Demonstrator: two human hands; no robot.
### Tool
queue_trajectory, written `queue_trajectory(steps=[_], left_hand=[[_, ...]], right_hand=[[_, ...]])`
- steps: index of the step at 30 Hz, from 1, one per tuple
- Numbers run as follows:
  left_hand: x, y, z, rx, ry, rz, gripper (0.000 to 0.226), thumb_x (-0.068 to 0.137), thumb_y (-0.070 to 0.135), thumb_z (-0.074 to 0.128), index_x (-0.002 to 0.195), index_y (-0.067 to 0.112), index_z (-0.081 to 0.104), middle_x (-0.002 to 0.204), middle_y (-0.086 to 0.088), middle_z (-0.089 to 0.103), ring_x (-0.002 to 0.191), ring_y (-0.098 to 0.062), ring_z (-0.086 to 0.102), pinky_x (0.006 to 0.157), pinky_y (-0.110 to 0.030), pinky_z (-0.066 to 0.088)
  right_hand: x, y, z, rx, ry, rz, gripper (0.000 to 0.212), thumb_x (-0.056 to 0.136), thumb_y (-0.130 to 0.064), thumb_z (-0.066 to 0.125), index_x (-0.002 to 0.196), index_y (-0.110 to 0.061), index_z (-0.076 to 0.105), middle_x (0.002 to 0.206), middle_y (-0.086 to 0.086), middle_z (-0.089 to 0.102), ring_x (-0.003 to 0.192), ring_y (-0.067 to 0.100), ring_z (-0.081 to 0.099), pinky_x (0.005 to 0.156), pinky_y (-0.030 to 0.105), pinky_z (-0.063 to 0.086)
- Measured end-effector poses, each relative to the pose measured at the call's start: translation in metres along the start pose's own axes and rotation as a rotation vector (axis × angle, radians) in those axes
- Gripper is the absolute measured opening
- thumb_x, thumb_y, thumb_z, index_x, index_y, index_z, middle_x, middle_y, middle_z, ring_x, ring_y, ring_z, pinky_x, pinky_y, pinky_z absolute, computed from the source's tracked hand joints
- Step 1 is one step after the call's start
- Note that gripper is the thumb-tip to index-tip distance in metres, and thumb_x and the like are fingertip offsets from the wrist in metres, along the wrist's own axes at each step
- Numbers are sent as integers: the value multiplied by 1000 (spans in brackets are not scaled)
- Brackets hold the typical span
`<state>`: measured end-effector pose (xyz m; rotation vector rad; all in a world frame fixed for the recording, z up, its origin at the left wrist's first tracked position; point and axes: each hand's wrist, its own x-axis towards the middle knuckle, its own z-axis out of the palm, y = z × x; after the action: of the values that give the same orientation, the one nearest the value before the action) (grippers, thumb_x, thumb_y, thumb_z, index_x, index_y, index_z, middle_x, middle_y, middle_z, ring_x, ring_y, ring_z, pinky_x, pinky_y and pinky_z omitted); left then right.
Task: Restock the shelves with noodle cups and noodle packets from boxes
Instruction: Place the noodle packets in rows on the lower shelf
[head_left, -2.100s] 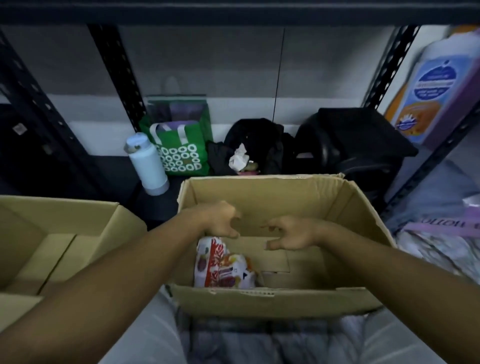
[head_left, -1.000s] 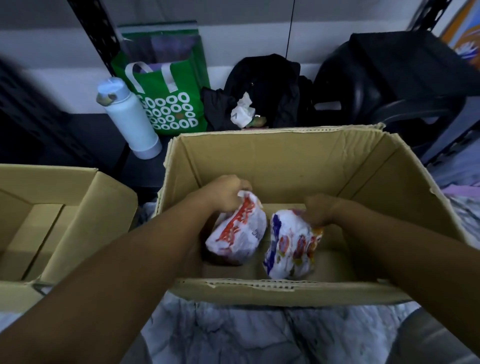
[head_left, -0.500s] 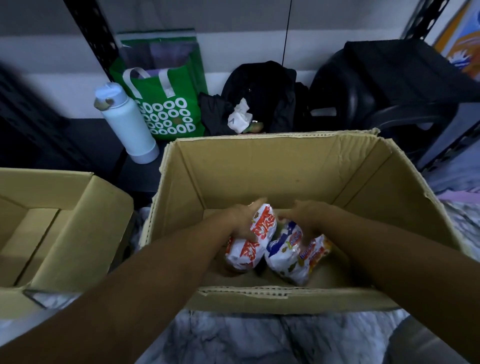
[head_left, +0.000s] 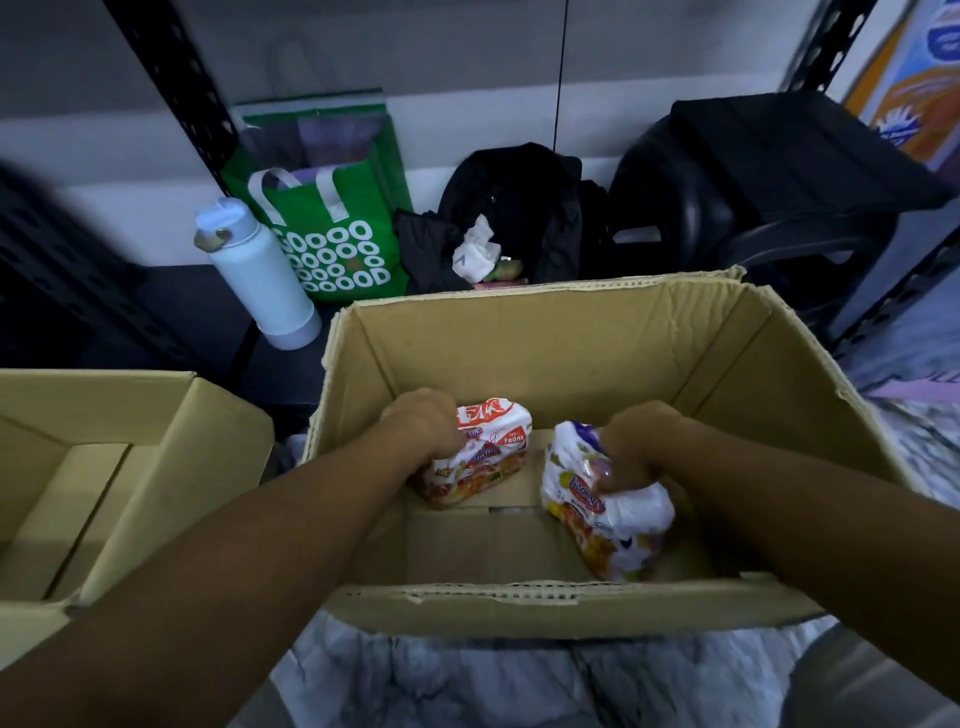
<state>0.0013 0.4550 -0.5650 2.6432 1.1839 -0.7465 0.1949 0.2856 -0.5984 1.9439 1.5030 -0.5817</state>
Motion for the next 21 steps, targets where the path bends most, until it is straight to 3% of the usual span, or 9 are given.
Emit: queue_trajectory(steps=[2, 4, 6, 8, 12, 14, 16, 19, 21], left_hand=[[7, -1, 6, -34, 32, 35, 68, 91, 58, 68, 139, 15, 49, 141, -14, 54, 125, -33, 57, 97, -41, 50], [18, 1, 16, -118, 22, 102, 77, 85, 61, 73, 139, 18, 38, 145, -14, 46, 130, -35, 52, 101, -44, 49], [26, 6, 28, -108, -53, 194, 90, 81, 61, 77, 147, 22, 30, 148, -13, 43, 131, -36, 51, 104, -44, 47], [32, 12, 40, 31, -82, 259, 114, 76, 65, 78, 160, 36, 7, 158, -11, 35, 136, -38, 47, 108, -51, 44], [40, 23, 50, 225, -124, 233, 132, 72, 63, 84, 157, 49, -16, 164, -8, 22, 140, -44, 39, 104, -76, 35], [45, 26, 53, 249, -171, 207, 145, 63, 60, 91, 154, 53, -22, 163, -12, 18, 139, -49, 40, 99, -77, 38], [48, 25, 54, 211, -158, 242, 140, 68, 50, 92, 153, 54, -19, 161, -15, 21, 138, -48, 43, 98, -69, 44], [56, 15, 45, 137, -46, 396, 102, 87, 40, 76, 160, 43, 5, 146, -17, 43, 128, -41, 54, 100, -49, 50], [59, 7, 38, 124, 45, 444, 89, 88, 44, 74, 155, 42, 16, 133, -13, 51, 118, -40, 60, 91, -46, 54]], right_hand=[[7, 0, 8, 148, -32, 0, 71, 87, -68, 63, 133, -14, 60, 115, 4, 68, 103, 22, 65, 97, 36, 53], [17, -1, 19, 314, -37, 4, 92, 80, -68, 71, 147, -13, 39, 134, 9, 60, 116, 26, 60, 101, 38, 50], [23, -2, 27, 517, -12, 21, 100, 72, -70, 77, 141, -14, 31, 132, 9, 58, 113, 26, 60, 97, 41, 52], [29, -2, 34, 637, -2, 12, 89, 71, -62, 83, 129, -17, 32, 123, 6, 59, 107, 24, 61, 91, 42, 54], [32, -4, 41, 680, 27, -92, 81, 71, -41, 91, 122, -23, 30, 115, 4, 60, 101, 24, 63, 89, 42, 55], [30, -3, 39, 708, 54, -141, 83, 71, -30, 92, 125, -26, 28, 114, 3, 60, 100, 25, 63, 85, 40, 55], [30, -1, 34, 668, 81, -172, 94, 71, -26, 91, 136, -27, 23, 117, 5, 60, 100, 25, 62, 82, 36, 52], [30, 3, 30, 426, 214, -195, 114, 72, -39, 84, 153, -41, 3, 127, 10, 59, 106, 31, 62, 86, 38, 52], [28, 10, 30, 191, 352, -199, 106, 83, -55, 70, 157, -48, -7, 134, 10, 50, 115, 34, 57, 88, 40, 50]])
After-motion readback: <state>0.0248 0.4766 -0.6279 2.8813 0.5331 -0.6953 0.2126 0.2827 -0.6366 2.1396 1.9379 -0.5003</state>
